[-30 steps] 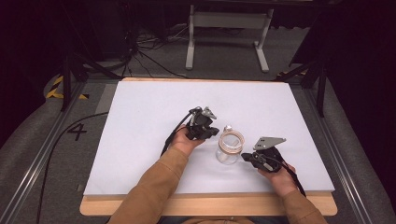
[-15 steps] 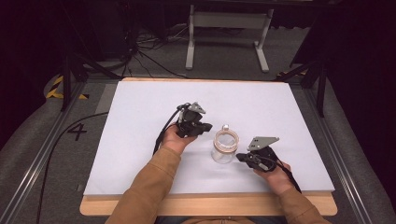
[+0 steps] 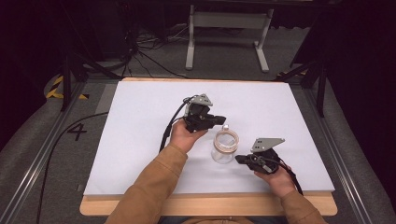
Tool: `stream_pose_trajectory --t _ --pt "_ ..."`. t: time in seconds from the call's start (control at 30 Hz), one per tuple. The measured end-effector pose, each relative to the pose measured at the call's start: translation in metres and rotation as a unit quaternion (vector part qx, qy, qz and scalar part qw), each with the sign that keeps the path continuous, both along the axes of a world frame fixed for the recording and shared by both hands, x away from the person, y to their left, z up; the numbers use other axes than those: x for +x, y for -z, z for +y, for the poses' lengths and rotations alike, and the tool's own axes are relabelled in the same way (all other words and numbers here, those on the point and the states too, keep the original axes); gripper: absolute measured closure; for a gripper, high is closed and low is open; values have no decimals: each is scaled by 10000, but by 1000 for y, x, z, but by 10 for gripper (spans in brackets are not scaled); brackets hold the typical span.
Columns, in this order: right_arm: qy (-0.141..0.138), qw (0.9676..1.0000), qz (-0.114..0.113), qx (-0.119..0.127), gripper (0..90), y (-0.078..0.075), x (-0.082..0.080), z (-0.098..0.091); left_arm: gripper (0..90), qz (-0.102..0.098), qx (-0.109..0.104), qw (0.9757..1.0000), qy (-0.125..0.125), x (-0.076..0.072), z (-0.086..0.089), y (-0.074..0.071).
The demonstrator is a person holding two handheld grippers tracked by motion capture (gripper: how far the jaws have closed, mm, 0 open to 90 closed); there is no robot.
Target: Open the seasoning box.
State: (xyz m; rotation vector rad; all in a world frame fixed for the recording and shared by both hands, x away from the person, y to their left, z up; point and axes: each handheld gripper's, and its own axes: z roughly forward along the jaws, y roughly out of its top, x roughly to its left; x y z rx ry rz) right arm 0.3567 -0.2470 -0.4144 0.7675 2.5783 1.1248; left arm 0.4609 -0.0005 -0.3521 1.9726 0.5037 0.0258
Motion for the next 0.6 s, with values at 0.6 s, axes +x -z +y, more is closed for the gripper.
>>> stream_pose_trajectory --t 0.6 --pt "-63 9999 21 157 891 -3 -10 3 899 -29 472 9988 -125 7 -12 13"
